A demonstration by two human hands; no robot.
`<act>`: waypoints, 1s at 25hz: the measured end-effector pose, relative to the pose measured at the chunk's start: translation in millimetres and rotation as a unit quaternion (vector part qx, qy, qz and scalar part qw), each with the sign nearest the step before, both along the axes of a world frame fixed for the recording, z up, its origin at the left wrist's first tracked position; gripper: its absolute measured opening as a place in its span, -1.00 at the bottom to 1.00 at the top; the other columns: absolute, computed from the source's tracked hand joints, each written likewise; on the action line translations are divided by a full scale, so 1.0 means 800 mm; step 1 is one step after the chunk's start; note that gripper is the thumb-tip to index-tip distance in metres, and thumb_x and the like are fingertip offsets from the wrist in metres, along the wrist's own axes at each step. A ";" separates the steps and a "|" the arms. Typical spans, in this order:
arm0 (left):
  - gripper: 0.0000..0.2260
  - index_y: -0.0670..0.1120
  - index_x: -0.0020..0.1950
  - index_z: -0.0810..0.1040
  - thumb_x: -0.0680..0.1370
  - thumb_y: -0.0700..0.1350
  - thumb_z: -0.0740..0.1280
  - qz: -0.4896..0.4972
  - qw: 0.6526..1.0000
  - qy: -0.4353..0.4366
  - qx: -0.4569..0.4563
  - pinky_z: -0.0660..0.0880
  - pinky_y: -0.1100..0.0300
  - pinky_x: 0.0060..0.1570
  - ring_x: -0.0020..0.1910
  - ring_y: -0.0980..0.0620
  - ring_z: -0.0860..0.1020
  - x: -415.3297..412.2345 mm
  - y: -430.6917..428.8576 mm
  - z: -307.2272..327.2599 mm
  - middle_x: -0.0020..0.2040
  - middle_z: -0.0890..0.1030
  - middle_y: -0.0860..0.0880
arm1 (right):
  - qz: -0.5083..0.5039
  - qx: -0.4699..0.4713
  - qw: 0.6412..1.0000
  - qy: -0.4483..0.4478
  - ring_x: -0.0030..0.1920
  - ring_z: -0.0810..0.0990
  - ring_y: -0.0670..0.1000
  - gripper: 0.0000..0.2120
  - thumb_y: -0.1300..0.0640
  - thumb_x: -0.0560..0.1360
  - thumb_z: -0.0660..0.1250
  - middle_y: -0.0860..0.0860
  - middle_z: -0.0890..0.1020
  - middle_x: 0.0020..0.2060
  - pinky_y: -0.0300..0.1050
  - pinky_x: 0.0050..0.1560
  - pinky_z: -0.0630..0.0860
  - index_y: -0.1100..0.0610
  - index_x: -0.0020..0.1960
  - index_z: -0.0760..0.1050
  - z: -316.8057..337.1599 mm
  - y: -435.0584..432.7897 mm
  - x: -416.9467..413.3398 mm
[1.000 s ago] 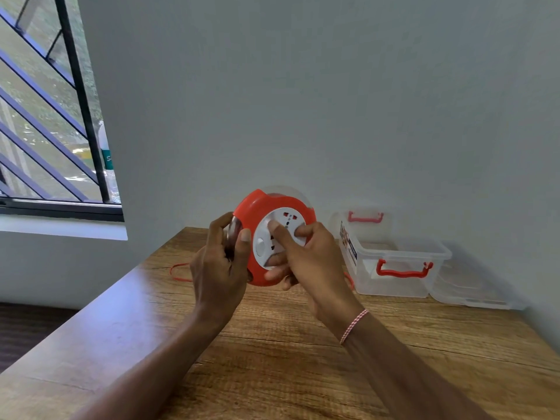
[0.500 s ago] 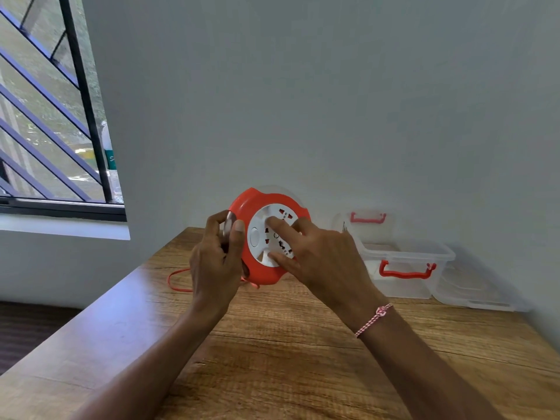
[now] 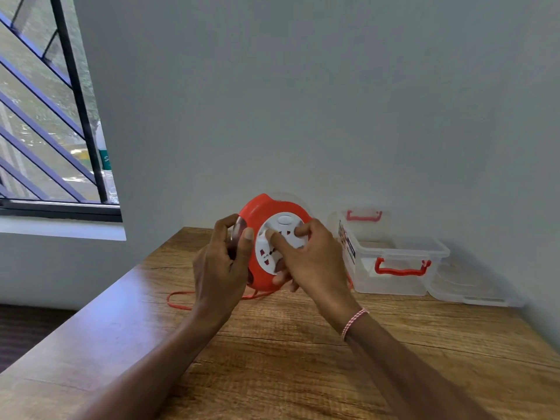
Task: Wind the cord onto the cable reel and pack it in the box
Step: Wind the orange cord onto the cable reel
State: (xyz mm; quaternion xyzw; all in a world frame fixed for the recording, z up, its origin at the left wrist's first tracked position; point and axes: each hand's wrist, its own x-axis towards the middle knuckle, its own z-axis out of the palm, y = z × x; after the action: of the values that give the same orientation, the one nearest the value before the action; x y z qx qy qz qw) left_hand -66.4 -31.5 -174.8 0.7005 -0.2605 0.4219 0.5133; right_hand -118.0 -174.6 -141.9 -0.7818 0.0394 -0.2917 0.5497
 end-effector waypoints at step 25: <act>-0.66 0.28 0.26 0.42 0.63 0.40 0.07 0.021 0.999 0.028 0.003 0.68 0.09 -0.30 -0.16 0.26 0.67 0.006 0.003 -0.005 -0.24 0.62 0.26 | -0.086 -0.421 0.895 -0.121 -0.16 0.74 0.09 -0.36 -0.35 0.45 0.42 0.06 0.74 0.04 -0.24 -0.23 0.60 0.03 0.36 0.48 -0.012 -0.021 0.005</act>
State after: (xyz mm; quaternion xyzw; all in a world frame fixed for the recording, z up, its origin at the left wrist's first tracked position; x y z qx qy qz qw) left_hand -61.6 -28.8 -178.6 0.7188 -0.2326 0.4117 0.5096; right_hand -113.8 -191.1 -151.3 -0.8921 -0.0866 -0.4200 0.1424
